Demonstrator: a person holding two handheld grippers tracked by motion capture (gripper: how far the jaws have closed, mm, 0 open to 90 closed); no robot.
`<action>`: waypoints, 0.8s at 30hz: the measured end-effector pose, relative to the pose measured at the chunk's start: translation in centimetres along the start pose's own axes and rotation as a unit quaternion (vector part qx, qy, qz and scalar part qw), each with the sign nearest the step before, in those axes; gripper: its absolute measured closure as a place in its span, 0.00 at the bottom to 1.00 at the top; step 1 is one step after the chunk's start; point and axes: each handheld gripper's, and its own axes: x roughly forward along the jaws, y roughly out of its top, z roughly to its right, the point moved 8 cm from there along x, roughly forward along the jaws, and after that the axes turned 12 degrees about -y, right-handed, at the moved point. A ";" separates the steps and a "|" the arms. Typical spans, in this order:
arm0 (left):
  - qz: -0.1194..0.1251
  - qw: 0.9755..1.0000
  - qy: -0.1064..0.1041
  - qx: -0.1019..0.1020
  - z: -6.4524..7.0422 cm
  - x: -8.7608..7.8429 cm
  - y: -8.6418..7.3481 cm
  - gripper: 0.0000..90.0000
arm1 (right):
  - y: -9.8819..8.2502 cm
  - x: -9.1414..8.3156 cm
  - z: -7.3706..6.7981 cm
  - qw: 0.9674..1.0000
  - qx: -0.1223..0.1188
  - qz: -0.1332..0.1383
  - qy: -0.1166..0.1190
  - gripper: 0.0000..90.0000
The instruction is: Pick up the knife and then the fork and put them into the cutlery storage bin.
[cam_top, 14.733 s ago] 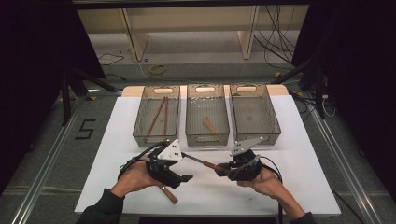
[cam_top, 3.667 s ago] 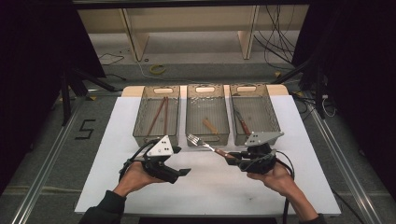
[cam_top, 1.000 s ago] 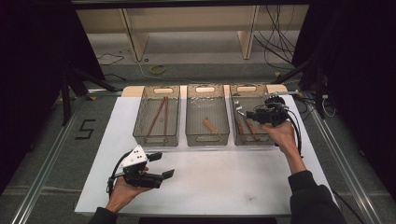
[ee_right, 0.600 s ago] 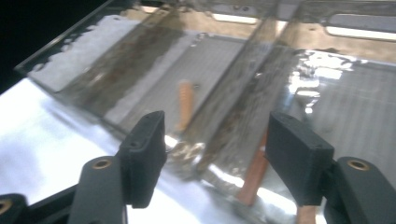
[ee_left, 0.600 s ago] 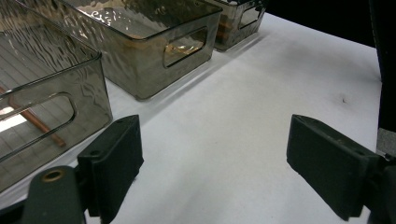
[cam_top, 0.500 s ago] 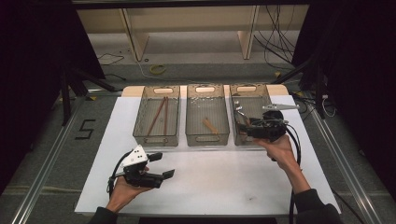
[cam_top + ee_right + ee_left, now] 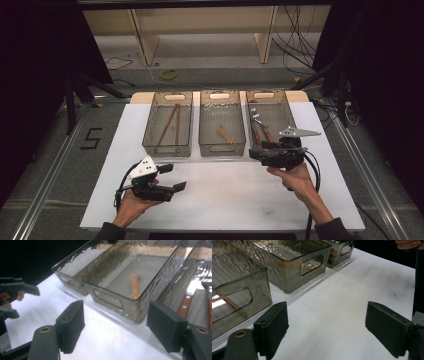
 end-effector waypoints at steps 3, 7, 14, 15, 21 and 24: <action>-0.001 1.000 -0.002 -0.001 0.0 0.0 -0.1 0.20 | -0.9 -0.3 -0.4 1.000 0.000 0.002 0.004 0.34; -0.005 1.000 -0.004 -0.001 0.2 0.1 -0.2 0.20 | -1.9 -0.8 -0.9 1.000 -0.003 0.012 0.007 0.33; -0.003 1.000 -0.010 -0.005 0.3 0.0 -0.2 0.20 | -3.2 -1.7 -1.4 0.999 -0.004 0.035 0.008 0.31; -0.005 1.000 -0.010 -0.004 0.3 0.0 -0.3 0.20 | -3.4 -1.9 -1.5 0.999 -0.003 0.035 0.011 0.30; -0.006 1.000 -0.011 -0.005 0.4 0.1 -0.3 0.20 | -4.6 -2.4 -1.6 0.999 -0.007 0.041 0.011 0.28; -0.007 1.000 -0.013 -0.006 0.4 0.1 -0.4 0.20 | -5.1 -2.6 -1.5 0.999 -0.004 0.041 0.008 0.27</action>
